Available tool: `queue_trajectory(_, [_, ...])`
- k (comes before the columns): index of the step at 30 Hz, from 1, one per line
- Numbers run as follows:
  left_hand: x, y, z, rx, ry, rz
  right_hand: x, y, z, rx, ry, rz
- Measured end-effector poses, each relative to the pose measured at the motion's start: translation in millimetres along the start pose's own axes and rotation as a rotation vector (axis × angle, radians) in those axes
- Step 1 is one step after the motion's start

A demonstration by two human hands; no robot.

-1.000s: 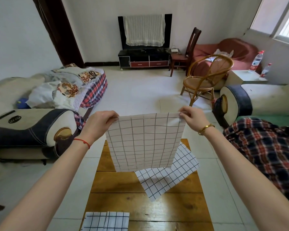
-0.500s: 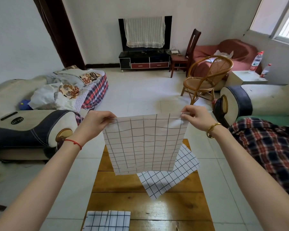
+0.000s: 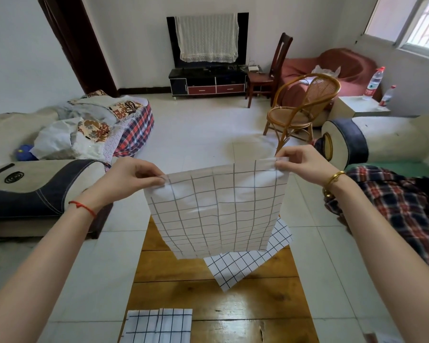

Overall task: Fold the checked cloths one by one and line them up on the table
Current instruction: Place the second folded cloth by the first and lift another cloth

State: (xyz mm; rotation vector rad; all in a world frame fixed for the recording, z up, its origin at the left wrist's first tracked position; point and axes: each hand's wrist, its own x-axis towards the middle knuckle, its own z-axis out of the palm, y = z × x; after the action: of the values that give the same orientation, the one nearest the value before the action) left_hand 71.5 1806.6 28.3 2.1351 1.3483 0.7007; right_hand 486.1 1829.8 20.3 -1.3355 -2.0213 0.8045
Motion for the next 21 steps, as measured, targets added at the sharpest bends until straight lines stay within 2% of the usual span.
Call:
queue_trajectory(4, [7.1, -5.4, -8.1, -0.083, -0.047, -0.078, 5.7, -0.2, -3.0, 0.066, -0.017, 0.009])
queue_trajectory(10, [30.1, -24.9, -1.0, -0.1, -0.085, -0.089, 22.7, 22.3, 11.3, 0.092, 0.034, 0.059])
queue_trajectory(14, [50.4, -59.0, 20.0, -0.103, -0.111, -0.147, 39.4, 53.0, 33.0, 0.103, 0.029, 0.144])
queue_trajectory(21, [78.4, -123.2, 70.9, -0.023, -0.056, -0.232, 74.3, 111.3, 82.4, -0.025, 0.078, 0.299])
